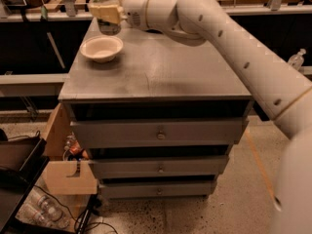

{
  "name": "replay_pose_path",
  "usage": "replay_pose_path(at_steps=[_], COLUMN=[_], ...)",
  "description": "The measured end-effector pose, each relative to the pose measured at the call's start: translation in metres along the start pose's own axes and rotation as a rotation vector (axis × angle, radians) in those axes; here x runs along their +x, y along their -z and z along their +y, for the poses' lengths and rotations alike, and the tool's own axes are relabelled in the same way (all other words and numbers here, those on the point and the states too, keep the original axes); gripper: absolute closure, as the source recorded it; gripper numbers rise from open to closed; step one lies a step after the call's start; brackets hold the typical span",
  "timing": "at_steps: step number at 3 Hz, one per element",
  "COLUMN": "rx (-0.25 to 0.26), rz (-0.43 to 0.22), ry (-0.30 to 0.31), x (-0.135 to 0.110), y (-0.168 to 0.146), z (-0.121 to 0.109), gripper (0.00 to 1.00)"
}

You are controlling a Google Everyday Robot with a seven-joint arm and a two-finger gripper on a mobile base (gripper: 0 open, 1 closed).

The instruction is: Pick 7up can from paper bowl and place on counter

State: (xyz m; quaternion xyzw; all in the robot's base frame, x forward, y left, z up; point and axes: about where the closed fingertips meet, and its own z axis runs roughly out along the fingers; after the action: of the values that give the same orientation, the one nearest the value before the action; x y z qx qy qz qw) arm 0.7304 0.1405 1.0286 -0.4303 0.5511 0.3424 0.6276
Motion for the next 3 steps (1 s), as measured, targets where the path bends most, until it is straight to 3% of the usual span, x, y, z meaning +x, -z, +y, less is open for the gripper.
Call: replay_pose_path(at_steps=[1, 2, 3], rx=[0.126, 0.239, 0.347], rz=[-0.039, -0.027, -0.007], ry=[0.036, 0.015, -0.028], x=[-0.021, -0.003, -0.001], y=[0.041, 0.072, 0.104], z=[0.022, 0.040, 0.038], gripper=[1.00, 1.00, 1.00])
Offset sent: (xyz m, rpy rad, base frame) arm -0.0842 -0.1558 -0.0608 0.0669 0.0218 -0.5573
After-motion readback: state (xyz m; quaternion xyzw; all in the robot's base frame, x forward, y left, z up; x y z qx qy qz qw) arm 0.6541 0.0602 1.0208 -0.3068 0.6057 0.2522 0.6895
